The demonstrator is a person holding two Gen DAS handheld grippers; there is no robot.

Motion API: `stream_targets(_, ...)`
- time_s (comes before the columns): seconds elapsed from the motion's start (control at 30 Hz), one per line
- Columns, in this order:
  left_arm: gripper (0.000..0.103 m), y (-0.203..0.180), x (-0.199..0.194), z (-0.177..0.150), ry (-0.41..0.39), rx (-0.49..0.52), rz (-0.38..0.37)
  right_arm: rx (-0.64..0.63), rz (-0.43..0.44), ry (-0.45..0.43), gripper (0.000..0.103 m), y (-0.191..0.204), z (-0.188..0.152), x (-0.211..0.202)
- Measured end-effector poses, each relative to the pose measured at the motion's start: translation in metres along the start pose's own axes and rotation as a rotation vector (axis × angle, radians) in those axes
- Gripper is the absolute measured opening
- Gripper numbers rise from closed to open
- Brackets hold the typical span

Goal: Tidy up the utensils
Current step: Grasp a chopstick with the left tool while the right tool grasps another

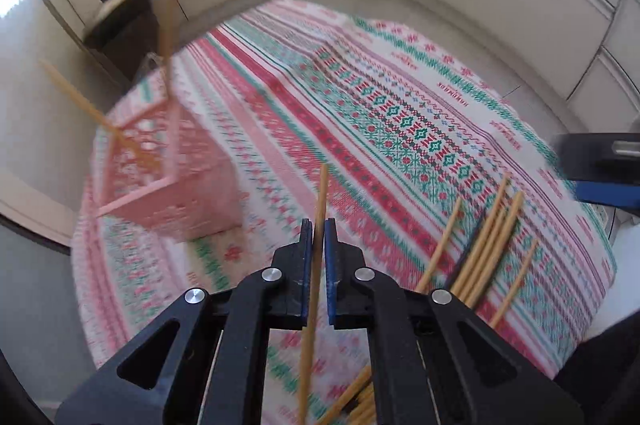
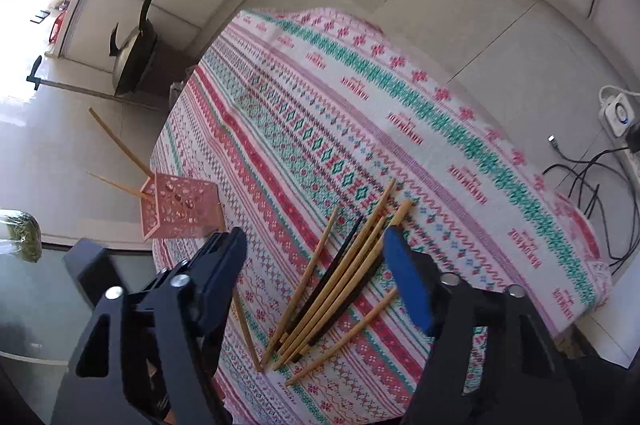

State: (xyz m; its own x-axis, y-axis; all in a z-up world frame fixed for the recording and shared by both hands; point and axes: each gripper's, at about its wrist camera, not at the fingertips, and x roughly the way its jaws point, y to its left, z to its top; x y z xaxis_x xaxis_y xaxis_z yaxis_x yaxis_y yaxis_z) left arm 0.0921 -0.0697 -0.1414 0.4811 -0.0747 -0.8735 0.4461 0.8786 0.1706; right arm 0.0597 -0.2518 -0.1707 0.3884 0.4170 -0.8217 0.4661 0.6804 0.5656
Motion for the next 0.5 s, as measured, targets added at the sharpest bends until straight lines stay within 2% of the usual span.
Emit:
stream_targets(0.03, 0.005, -0.001, -0.016, -0.001, -0.025, -0.006, 0.005, 0.009, 0.018, 0.029, 0.043, 0.002, 0.001, 0.010)
stream_targets(0.1, 0.004, 0.004, -0.042, -0.011, -0.062, -0.043, 0.008, 0.020, 0.020, 0.063, 0.035, 0.006, 0.002, 0.027)
stream_targets(0.13, 0.004, 0.007, -0.049, -0.016, -0.077, -0.057, 0.013, 0.014, 0.005, 0.072, 0.028, 0.010, 0.003, 0.035)
stream_targets(0.2, 0.004, 0.020, -0.065, -0.027, -0.103, -0.082, 0.024, 0.006, -0.047, 0.070, 0.021, 0.015, 0.004, 0.049)
stream_targets(0.37, 0.004, 0.034, -0.086, -0.032, -0.152, -0.114, 0.015, 0.002, -0.189, 0.063, 0.021, 0.015, 0.006, 0.068)
stream_targets(0.5, 0.004, 0.041, -0.093, -0.028, -0.178, -0.132, 0.007, -0.010, -0.252, 0.074, 0.021, 0.015, 0.008, 0.084)
